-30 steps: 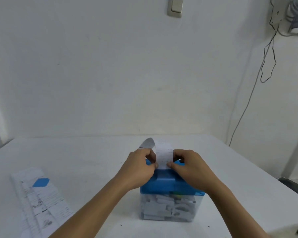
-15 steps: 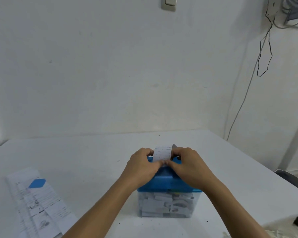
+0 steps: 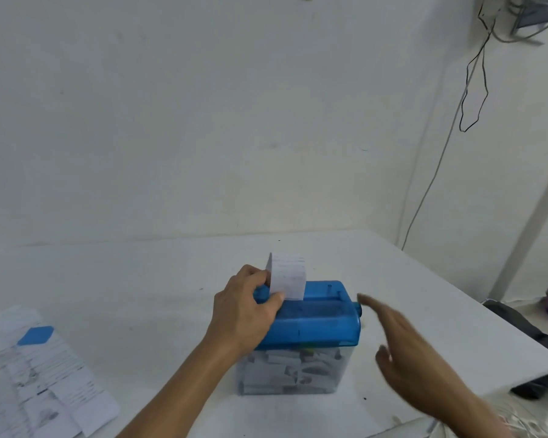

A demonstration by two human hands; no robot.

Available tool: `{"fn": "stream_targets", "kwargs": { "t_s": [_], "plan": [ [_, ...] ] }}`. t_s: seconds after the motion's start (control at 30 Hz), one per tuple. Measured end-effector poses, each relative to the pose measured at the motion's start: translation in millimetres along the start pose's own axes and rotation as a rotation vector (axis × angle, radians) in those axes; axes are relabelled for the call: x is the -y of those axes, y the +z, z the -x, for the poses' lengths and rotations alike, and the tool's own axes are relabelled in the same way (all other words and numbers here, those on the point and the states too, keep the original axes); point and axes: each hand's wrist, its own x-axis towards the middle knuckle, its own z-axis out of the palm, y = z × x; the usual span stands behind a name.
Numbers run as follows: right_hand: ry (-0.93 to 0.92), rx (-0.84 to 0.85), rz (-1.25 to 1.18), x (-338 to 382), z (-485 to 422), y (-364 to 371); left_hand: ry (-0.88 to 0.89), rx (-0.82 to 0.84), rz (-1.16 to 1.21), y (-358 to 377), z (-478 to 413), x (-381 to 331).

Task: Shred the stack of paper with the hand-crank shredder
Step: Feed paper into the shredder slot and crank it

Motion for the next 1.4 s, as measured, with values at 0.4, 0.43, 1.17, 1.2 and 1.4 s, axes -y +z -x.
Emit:
{"fn": "stream_targets", "kwargs": {
  "t_s": [0.4,0.43,1.17,1.2,1.4],
  "plan": [
    [-0.091,-0.096,-0.234,92.8,-62.0,-28.8,0.004,-0.027,0.103,-0.5,3.7,-2.7],
    [-0.082,-0.109,-0.247,95.1,-65.7,-25.9,0.012,-0.03,0.092,-1.1,4.0,-4.2],
    [-0.08,-0.185,-0.083,107.3,-68.2,-10.0,-0.145,0.069,0.153,-10.3,4.0,-6.6],
    [-0.096,-0.185,-0.079,106.8,-68.3,-10.5,-0.143,0.073,0.133,-10.8,3.1,-8.8],
    [-0.122,-0.197,-0.066,104.9,-70.8,-9.4,-0.091,0.033,0.115,-7.4,0.3,-16.0]
  ]
}}
